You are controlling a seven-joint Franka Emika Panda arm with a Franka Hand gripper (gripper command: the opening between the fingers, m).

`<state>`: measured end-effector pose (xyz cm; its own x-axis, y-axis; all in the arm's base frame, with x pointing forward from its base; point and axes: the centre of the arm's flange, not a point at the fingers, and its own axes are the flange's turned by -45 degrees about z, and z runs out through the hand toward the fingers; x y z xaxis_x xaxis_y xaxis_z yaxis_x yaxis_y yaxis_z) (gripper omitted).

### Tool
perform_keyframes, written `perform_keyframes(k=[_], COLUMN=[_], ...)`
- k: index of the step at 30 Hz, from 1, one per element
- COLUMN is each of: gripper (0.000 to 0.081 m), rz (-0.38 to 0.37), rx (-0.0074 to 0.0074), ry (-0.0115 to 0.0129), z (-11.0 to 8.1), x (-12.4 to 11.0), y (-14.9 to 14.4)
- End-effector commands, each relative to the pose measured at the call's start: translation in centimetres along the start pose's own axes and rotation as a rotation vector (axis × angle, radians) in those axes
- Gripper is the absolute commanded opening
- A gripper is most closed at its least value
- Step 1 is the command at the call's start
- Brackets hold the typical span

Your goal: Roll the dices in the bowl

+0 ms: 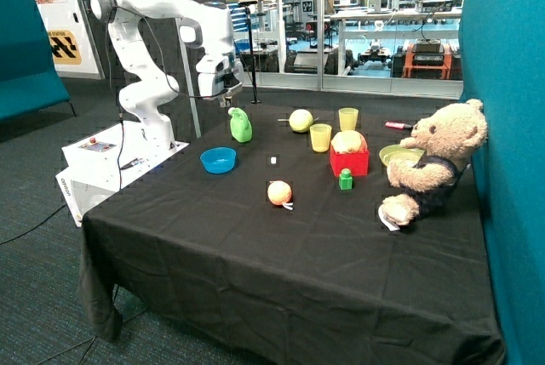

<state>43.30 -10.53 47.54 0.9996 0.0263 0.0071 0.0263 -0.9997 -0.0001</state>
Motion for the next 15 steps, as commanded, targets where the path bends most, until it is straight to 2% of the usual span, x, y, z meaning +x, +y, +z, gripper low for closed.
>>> perform_keyframes(k=[1, 10, 15], gripper=[0.0, 0.0, 0.0], rz=[0.034, 0.062, 0.063], rx=[-0.0003, -0.0004, -0.0004], ry=[-0.0071, -0.0071, -0.0071], z=[0.2, 2.3, 2.7], x=[0.2, -1.3, -1.3], y=[4.1, 5.2, 5.1])
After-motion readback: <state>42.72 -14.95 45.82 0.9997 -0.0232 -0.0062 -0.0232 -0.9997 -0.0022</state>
